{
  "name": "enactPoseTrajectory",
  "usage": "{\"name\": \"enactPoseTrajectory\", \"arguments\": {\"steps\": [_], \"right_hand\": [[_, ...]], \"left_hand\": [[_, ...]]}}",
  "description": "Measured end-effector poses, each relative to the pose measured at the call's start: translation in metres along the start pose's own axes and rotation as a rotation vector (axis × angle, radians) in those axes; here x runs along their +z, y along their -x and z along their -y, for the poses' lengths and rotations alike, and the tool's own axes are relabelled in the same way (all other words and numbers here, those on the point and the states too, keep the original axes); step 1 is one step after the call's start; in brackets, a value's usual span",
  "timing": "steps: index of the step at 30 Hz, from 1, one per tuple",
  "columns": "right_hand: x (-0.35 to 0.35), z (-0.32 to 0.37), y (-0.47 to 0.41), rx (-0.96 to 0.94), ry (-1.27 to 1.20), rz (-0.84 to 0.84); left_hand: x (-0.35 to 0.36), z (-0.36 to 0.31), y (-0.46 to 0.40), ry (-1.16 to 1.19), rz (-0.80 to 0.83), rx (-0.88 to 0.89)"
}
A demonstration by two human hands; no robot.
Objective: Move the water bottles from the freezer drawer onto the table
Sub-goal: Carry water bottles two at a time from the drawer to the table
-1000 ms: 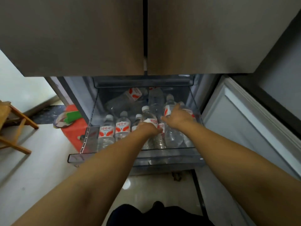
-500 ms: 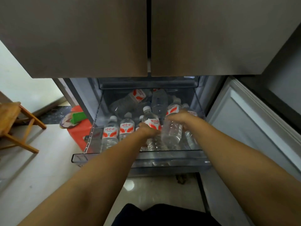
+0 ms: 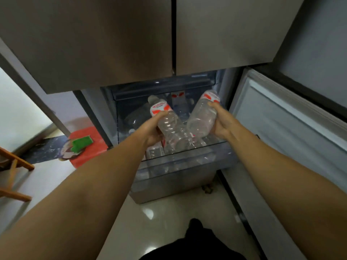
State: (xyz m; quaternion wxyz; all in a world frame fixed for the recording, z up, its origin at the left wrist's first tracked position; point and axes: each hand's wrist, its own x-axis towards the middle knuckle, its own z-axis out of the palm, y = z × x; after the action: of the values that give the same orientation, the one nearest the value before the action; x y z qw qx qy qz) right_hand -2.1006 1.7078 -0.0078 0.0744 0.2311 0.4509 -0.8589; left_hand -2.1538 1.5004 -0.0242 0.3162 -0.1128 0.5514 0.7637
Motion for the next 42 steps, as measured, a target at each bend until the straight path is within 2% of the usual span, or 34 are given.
{"name": "enactPoseTrajectory", "arguments": {"steps": [5,9,12,15,19,24,32,35,39,42], "right_hand": [[-0.006,-0.021,0.039,-0.142,-0.212,0.131],[-0.011,-0.039,0.074,-0.218,-0.268,0.099],[-0.029,-0.055,0.105,-0.313,-0.188,-0.073],[-0.049,-0.074,0.134,-0.353,-0.029,-0.3],[-0.08,-0.107,0.168,-0.316,0.335,-0.64],[-0.118,-0.158,0.213,-0.257,0.487,-0.824],[-0.167,-0.244,0.262,-0.1,0.432,-1.023],[-0.179,-0.27,0.292,-0.105,0.38,-1.047],[-0.217,-0.313,0.373,-0.048,0.259,-1.176],[-0.229,-0.321,0.404,-0.016,0.225,-1.219]], "left_hand": [[0.002,0.003,0.036,0.184,0.371,-0.08],[0.018,0.014,0.046,0.148,0.462,-0.174],[0.034,0.028,0.049,0.038,0.553,-0.246],[0.049,0.047,0.053,-0.109,0.566,-0.235],[0.073,0.078,0.075,-0.429,0.542,-0.236],[0.08,0.143,0.077,-0.685,0.556,-0.118],[0.088,0.225,0.098,-1.167,0.662,0.106],[0.103,0.255,0.115,-1.24,0.741,0.109],[0.146,0.319,0.166,-1.362,0.899,0.112],[0.157,0.343,0.177,-1.42,0.906,0.136]]}}
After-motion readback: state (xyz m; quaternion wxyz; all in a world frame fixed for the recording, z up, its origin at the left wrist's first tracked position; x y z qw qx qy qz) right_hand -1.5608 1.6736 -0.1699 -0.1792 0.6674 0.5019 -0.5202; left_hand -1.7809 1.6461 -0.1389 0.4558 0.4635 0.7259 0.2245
